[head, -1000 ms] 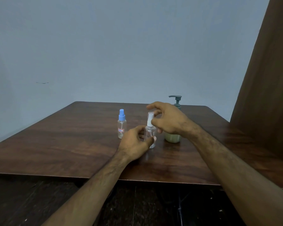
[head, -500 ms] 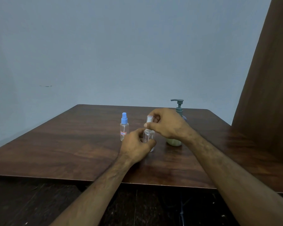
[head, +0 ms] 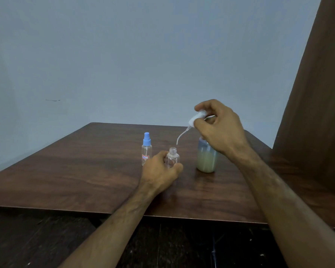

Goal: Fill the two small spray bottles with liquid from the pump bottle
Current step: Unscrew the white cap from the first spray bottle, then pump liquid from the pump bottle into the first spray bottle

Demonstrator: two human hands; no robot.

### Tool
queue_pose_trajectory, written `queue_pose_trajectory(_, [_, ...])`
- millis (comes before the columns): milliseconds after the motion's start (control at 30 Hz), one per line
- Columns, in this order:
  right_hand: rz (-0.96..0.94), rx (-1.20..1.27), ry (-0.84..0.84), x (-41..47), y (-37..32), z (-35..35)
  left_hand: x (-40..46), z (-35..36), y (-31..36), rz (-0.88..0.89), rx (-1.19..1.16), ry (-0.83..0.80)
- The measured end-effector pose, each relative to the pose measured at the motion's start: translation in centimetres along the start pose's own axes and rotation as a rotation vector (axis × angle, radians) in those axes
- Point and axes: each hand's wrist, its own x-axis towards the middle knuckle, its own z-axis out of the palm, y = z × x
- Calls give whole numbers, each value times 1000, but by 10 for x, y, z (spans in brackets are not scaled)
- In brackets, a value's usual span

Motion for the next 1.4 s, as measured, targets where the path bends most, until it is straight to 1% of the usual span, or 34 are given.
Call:
queue_pose_trajectory(67, [-15, -15, 100, -10, 5, -3, 0, 0, 0, 2, 13, 8])
queue_pose_trajectory(100, [-21, -55, 114, -15, 9, -2, 1, 1, 0, 5, 19, 15])
queue_pose_trajectory(133, [-26, -118, 93, -20, 15, 2, 1, 1, -1, 10, 22, 22])
queue_pose_trajectory(267, [-28, -484, -170, -37, 45, 33, 1, 2, -1, 14, 54, 30])
queue_pose_trajectory(333, [-31, -614, -277, -42, 56, 49, 1, 2, -2, 24, 57, 40])
queue_pose_trajectory(467, [-3, -631, -424, -38, 65, 63, 1, 2, -3, 65, 45, 33])
queue_pose_trajectory(600, [-11, -657, -456, -38, 67, 63, 4, 4, -6, 86, 40, 37])
queue_pose_trajectory(667, [3, -613, -414, -42, 68, 58, 5, 5, -7, 90, 54, 46])
queue_pose_trajectory(700, [23, -570, -356, -44, 67, 53, 5, 5, -7, 91, 63, 51])
queue_pose_trajectory(767, [80, -438, -153, -45, 66, 40, 5, 6, -7, 94, 71, 67])
queue_pose_trajectory(833, [131, -263, 92, -43, 66, 24, 4, 6, -7, 104, 62, 71])
queue_pose_trajectory(900, [169, -154, 262, -34, 71, 10, 3, 6, -7, 109, 57, 67])
queue_pose_trajectory(933, [178, -132, 291, -29, 74, 6, 3, 6, -6, 108, 54, 67])
queue_pose_trajectory(967, [183, -110, 287, -23, 78, 3, 2, 6, -6, 109, 46, 70])
queue_pose_trajectory(1033, [192, -45, 204, -10, 85, 1, 2, 7, -5, 112, 40, 69])
queue_pose_trajectory(1167, [197, -8, -153, 6, 95, 7, 1, 6, -5, 128, 70, 72])
queue_pose_trajectory(1200, [183, -20, -212, 6, 96, 10, 1, 6, -6, 129, 75, 71])
queue_pose_trajectory(1233, [163, -36, -236, 5, 98, 13, 2, 6, -6, 125, 78, 69])
queue_pose_trajectory(1333, [99, -60, -212, 1, 101, 14, 4, 6, -8, 114, 70, 55])
queue_pose_trajectory(1400, [59, -67, -227, -2, 102, 11, 4, 6, -9, 126, 65, 42])
